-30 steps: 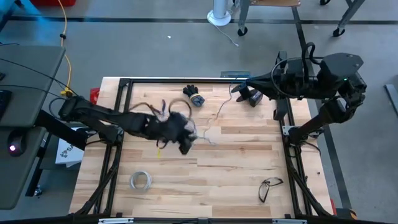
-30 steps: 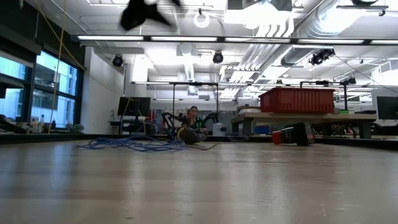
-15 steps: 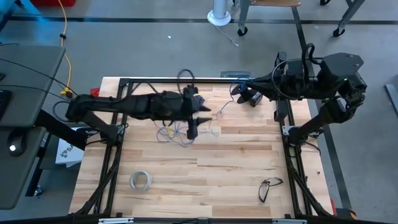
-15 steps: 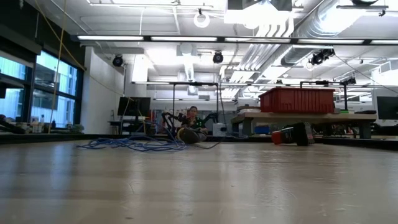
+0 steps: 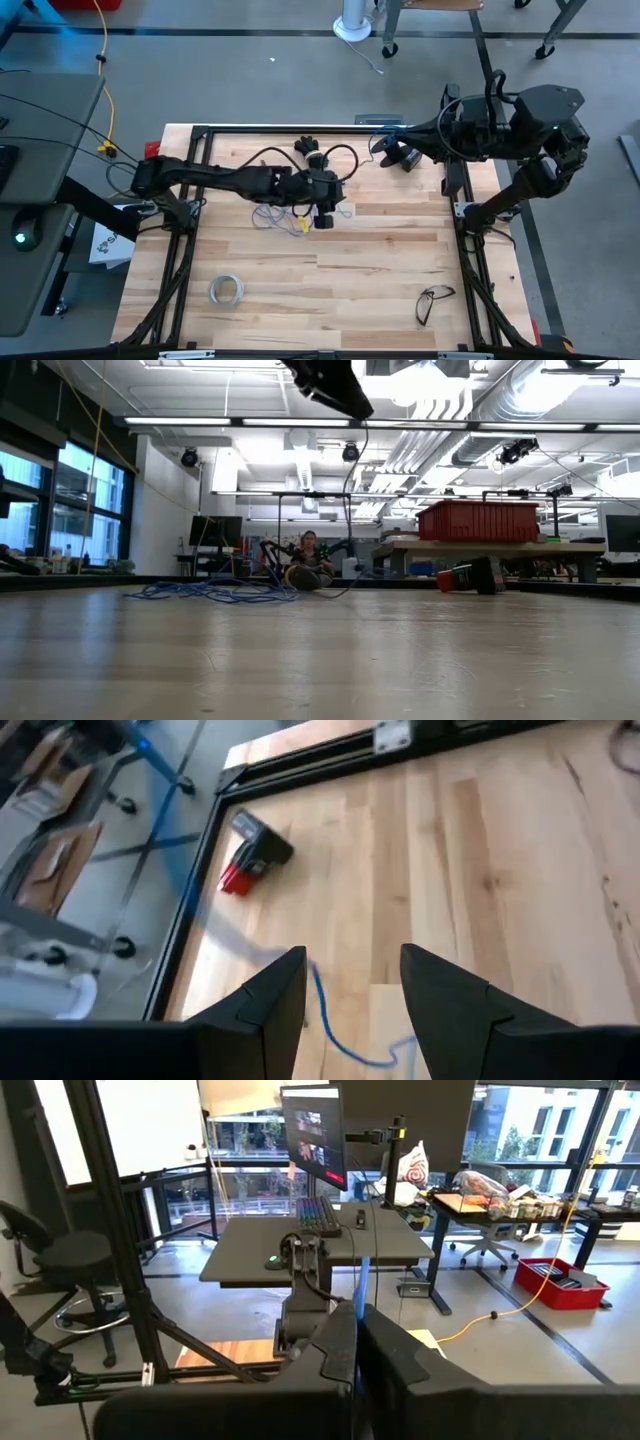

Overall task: Coil cords
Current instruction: Uncoil the blue wire from the black spool

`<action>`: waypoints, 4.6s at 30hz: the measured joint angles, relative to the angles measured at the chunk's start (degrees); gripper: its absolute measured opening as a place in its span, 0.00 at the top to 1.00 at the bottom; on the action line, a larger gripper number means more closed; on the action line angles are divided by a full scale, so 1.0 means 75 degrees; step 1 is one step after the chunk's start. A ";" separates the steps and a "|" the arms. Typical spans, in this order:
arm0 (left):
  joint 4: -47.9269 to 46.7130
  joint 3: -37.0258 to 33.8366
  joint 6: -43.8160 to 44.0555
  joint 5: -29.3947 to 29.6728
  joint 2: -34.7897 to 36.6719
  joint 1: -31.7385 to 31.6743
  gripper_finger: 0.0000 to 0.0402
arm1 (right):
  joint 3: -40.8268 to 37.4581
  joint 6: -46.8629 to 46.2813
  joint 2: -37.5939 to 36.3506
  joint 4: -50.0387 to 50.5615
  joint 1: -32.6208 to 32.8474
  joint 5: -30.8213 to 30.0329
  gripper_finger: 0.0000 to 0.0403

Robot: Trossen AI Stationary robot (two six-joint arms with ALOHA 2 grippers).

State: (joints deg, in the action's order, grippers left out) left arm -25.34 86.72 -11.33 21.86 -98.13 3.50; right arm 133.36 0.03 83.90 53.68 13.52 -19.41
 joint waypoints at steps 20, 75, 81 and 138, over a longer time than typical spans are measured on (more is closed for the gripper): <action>-0.0180 -0.0017 0.3612 -0.0448 -0.0194 -0.0075 0.60 | -0.0003 0.0003 0.0000 0.0044 0.0003 0.0143 1.00; 0.0521 0.6408 0.1169 -0.1255 0.1544 -0.0622 1.00 | 0.0166 0.1198 0.0130 -0.2328 -0.0006 0.0519 1.00; 0.0027 0.6417 -0.0041 -0.1590 0.1543 -0.0607 1.00 | 0.0119 0.0631 0.0545 -0.0628 0.0015 0.0933 1.00; -0.0864 0.6438 -0.0491 0.0320 0.1480 -0.0206 1.00 | -0.2055 -0.1539 0.1217 0.3461 -0.0452 -0.0765 0.54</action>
State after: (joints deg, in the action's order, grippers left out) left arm -31.82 135.00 -15.01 24.26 -87.03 1.96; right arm 117.94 -11.51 93.02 79.64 10.13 -25.15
